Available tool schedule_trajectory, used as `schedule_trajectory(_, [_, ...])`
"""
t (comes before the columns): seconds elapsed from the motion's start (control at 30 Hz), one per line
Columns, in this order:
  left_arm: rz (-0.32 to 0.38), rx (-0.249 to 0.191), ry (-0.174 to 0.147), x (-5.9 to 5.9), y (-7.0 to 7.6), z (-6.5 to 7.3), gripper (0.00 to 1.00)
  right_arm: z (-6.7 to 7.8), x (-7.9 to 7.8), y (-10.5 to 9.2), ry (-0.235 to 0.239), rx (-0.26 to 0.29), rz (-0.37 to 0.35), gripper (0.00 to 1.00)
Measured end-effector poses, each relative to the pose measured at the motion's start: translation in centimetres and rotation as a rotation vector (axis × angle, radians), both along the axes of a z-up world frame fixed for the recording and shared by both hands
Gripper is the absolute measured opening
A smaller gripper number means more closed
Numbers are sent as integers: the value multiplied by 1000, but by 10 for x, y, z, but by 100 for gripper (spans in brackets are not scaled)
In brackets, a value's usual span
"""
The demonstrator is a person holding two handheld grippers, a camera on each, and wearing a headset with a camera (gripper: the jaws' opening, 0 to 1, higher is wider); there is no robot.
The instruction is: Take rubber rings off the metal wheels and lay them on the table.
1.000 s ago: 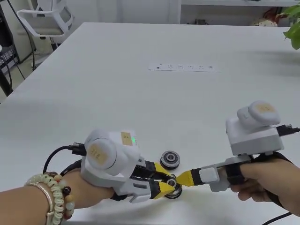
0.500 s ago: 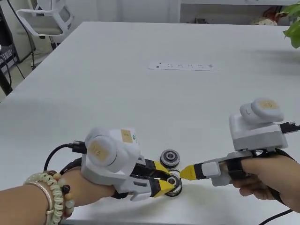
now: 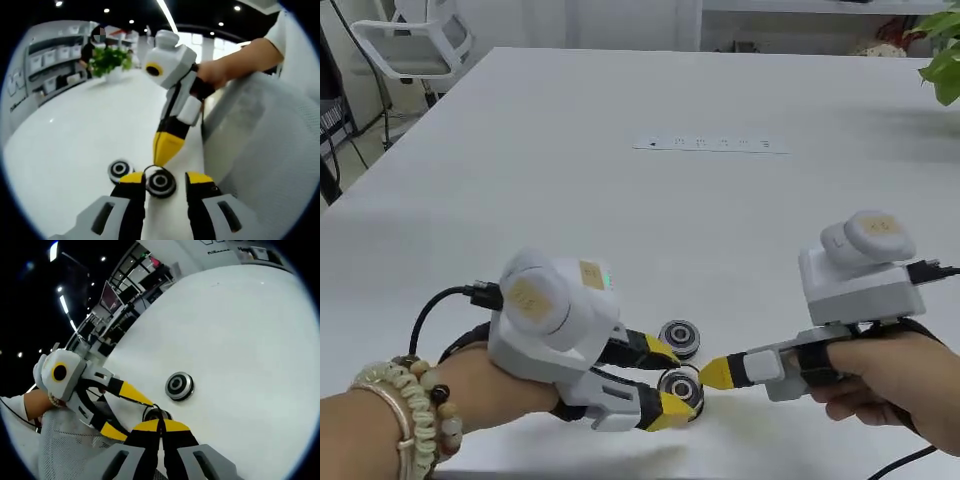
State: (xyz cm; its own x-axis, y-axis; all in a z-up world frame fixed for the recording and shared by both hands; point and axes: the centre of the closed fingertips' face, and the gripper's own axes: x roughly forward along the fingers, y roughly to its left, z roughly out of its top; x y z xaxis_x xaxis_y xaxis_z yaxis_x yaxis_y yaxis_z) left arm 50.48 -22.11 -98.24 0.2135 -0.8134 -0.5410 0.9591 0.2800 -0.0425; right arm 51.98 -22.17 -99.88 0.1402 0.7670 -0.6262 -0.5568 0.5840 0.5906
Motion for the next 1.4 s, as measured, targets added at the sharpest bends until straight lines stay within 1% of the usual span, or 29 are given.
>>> schedule_trajectory(0.07, [-13,-8,-10,-2,-1,6,34,2,1,0,-4,4,-4,0])
schedule_trajectory(0.1, [-32,-4,-11,-5,-1,8,35,3,1,0,-6,7,-8,0])
schedule_trajectory(0.13, [-45,8,-7,-8,0,8,36,4,1,1,-8,10,-8,0])
schedule_trajectory(0.17, [-67,33,-24,-10,2,8,38,6,0,2,-11,16,-9,0])
schedule_trajectory(0.2, [-88,46,-39,-12,3,10,40,8,0,2,-12,20,-9,0])
schedule_trajectory(0.23, [-95,55,-37,-14,4,12,42,9,0,3,-14,22,-7,0])
schedule_trajectory(0.3, [-94,57,-46,-14,6,17,46,10,-1,4,-25,18,0,0])
schedule_trajectory(0.37, [-87,46,-46,-14,8,27,49,11,-1,4,-29,21,4,0])
schedule_trajectory(0.4, [-78,28,-47,-14,10,34,51,12,-1,5,-31,23,6,0])
schedule_trajectory(0.43, [-71,19,-45,-14,11,39,52,13,-1,5,-36,24,8,0])
schedule_trajectory(0.47, [-62,10,-50,-15,14,45,53,14,-1,5,-40,24,10,0])
schedule_trajectory(0.57, [-40,4,-70,-14,23,55,59,17,0,6,-51,30,16,0])
schedule_trajectory(0.63, [1,2,-89,-12,32,64,64,18,0,7,-55,38,18,0])
schedule_trajectory(0.67, [26,-13,-98,-11,38,70,65,19,0,7,-56,41,19,0])
schedule_trajectory(0.7, [44,-26,-97,-11,42,74,65,20,-1,8,-57,42,21,0])
schedule_trajectory(0.73, [79,-49,-91,-10,48,81,65,21,-2,9,-60,45,24,0])
schedule_trajectory(0.77, [98,-59,-95,-10,52,84,65,21,-2,9,-60,47,26,0])
schedule_trajectory(0.8, [121,-68,-106,-10,59,89,67,22,-3,10,-62,51,28,0])
schedule_trajectory(0.83, [137,-70,-111,-10,64,91,68,23,-3,10,-63,53,28,0])
schedule_trajectory(0.9, [174,-64,-122,-12,77,93,70,26,-4,12,-69,60,30,0])
schedule_trajectory(0.93, [181,-63,-122,-12,79,93,70,26,-4,12,-70,61,31,0])
schedule_trajectory(1.0, [224,-60,-115,-17,93,92,71,30,-4,14,-77,73,33,0])
schedule_trajectory(1.03, [236,-57,-115,-18,97,91,71,31,-4,15,-78,78,33,0])
schedule_trajectory(1.07, [256,-46,-111,-20,104,88,72,32,-5,16,-79,82,35,0])
schedule_trajectory(1.13, [291,-33,-107,-23,113,85,73,34,-5,17,-85,85,40,0])
schedule_trajectory(1.2, [305,-39,-99,-26,116,82,74,35,-6,19,-92,90,45,0])
schedule_trajectory(1.23, [315,-51,-90,-28,117,81,74,36,-6,20,-93,94,48,0])
schedule_trajectory(1.3, [330,-67,-72,-31,116,77,73,37,-7,22,-96,99,54,0])
schedule_trajectory(1.4, [346,-77,-58,-34,114,69,73,39,-8,25,-104,107,63,0])
